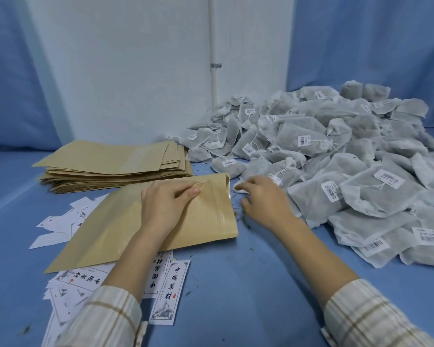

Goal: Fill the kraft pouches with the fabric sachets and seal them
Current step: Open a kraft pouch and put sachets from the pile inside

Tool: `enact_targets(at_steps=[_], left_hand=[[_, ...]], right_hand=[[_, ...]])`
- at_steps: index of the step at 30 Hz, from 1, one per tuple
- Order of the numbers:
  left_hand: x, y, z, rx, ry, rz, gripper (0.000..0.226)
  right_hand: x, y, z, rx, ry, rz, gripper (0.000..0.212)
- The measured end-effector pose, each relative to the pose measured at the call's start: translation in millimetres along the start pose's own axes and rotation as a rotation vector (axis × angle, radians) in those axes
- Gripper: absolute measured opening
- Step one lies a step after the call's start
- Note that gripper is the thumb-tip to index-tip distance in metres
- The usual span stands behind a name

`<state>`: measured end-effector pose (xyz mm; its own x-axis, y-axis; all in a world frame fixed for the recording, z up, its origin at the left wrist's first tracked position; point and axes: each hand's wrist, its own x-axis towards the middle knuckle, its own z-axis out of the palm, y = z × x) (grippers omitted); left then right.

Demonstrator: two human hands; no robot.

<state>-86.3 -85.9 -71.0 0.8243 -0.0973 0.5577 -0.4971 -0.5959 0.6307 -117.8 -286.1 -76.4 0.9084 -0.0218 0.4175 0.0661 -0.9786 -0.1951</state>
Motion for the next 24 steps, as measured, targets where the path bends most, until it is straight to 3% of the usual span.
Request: enact_targets(at_steps=[3,6,8,9,12,15,17,19,20,22,24], left_hand=[[0,0,3,0.005,0.013,0.003,0.011],[-1,1,4,0.001,0.033,0.013,0.010],[-1,1,4,0.001,0.036,0.018,0.009],[-1,0,4,-0.001,0.038,0.018,0.010],[-1,0,3,0.003,0.049,0.022,0.011],[-1,0,2,0.012,0.066,0.004,0.012],[0,-1,1,0.010,0.076,-0.019,0.013],[0,-2,0,0.004,0.092,-0.039,0.015],[0,-1,0,-0.003,0.094,-0.041,0.016],[1,2,-1,-0.030,0.077,-0.028,0.017],[1,6,0,-0.038,0.061,0.007,0.015]], right_hand=[[2,11,-3,-0.518,-0.131,0.161,0.047],[2,12,-5,-0.542,-0.152,0.230,0.033],[2,9,-9,-0.507,-0.008,0.157,0.023],[1,6,-11,-0.479,0.158,0.114,0.018],[0,-8,-16,-0.070,0.490,0.209,0.020],[6,-12,-15,0.477,0.604,0.349,0.026],[9,-10,-9,0.788,0.598,0.521,0.024],[8,-13,2,0.953,0.463,0.689,0.023],[7,-15,7,1.029,0.339,0.686,0.021],[2,-22,14,1.183,-0.007,0.549,0.018],[-1,-26,17,1.062,-0.329,0.296,0.016]])
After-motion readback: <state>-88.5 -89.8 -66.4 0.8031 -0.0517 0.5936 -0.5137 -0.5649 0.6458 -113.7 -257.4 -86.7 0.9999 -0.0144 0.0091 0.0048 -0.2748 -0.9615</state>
